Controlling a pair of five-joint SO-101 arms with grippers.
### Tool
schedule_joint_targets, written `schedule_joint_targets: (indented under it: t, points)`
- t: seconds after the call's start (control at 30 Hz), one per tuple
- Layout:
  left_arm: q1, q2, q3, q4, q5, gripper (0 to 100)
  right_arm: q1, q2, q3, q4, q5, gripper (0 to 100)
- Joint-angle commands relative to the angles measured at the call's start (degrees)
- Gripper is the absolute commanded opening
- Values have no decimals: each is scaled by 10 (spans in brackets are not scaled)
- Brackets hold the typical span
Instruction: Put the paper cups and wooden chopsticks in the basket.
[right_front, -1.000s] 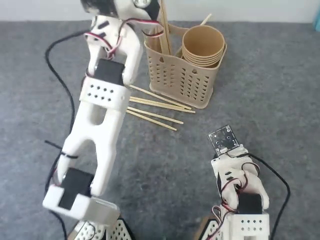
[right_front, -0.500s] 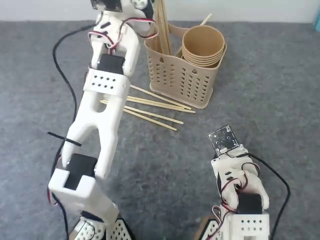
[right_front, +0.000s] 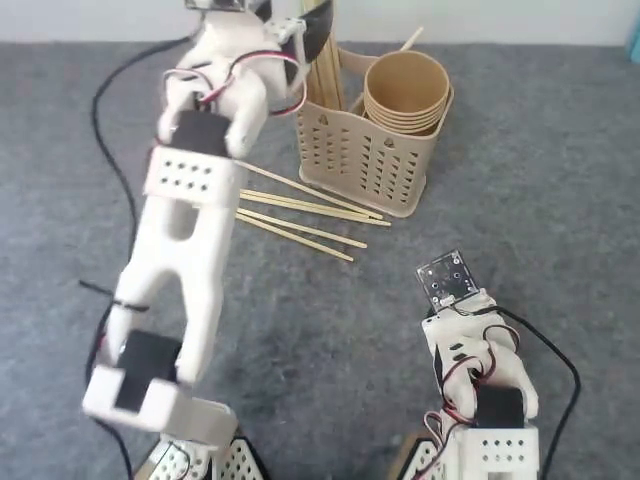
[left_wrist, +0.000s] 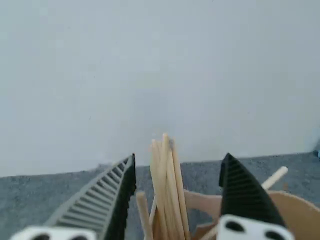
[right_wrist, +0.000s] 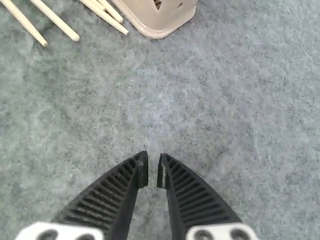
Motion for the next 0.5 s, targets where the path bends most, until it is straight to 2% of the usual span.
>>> schedule_joint_targets:
  t: [0.0, 0.13, 0.2, 0.3, 0.47]
  points:
    - [-35, -111, -23, 181, 0, 228, 5, -5, 10, -1, 7, 58]
    - [-89, -153, -22, 331, -1, 181, 5, -5, 10, 2, 7, 58]
    - [-128, -167, -2, 365, -2, 144, 5, -3, 10, 3, 7, 58]
    - [-196, -186, 58, 343, -2, 96, 3, -2, 10, 3, 7, 58]
    - [-262, -256, 249, 236, -18, 85, 1, -1, 10, 4, 7, 58]
